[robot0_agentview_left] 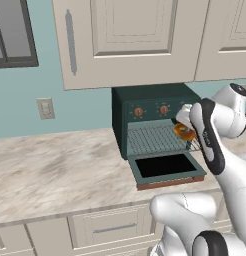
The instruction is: Pick up the bagel from the plate, place it on the toaster oven rack, close the door, and set the timer.
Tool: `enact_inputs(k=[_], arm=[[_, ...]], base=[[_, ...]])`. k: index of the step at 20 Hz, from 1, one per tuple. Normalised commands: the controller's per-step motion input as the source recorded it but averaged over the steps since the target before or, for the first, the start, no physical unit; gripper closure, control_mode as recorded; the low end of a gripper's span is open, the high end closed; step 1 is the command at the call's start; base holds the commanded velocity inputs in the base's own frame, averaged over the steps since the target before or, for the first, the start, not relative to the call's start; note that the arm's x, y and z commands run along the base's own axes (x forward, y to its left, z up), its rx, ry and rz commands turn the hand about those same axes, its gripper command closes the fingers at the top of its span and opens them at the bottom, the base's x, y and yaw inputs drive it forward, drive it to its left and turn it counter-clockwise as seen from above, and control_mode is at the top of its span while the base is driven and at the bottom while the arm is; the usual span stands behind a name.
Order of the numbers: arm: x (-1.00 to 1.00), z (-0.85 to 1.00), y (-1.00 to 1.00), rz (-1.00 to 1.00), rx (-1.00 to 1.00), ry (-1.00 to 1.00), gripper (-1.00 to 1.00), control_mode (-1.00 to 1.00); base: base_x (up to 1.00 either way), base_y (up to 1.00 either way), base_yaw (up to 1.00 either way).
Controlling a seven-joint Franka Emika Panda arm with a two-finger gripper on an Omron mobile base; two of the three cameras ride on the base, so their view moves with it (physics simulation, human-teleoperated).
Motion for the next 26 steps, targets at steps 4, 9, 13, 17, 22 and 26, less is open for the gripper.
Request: enact_inputs(k=[4,9,13,17,22,26], arm=[[0.51,-0.25,0.38,0.0,0.0,0.02,1.0,-1.0],[0.49,-0.3,0.1,0.0,-0.01,0.08,1.0,-1.0],[0.46,-0.24,0.0,0.0,-0.01,0.07,1.0,-1.0],[0.46,-0.17,0.0,0.0,0.0,0.01,1.0,-1.0],[0.21,-0.29,0.0,0.0,0.0,0.0,1.0,-1.0],[0.1,-0.36,0.0,0.0,0.0,0.0,1.0,-1.0]], base=[[0.0,0.0,0.0],[0.0,0.0,0.0],[0.0,0.0,0.0],[0.0,0.0,0.0],[0.0,0.0,0.0],[0.0,0.0,0.0]])
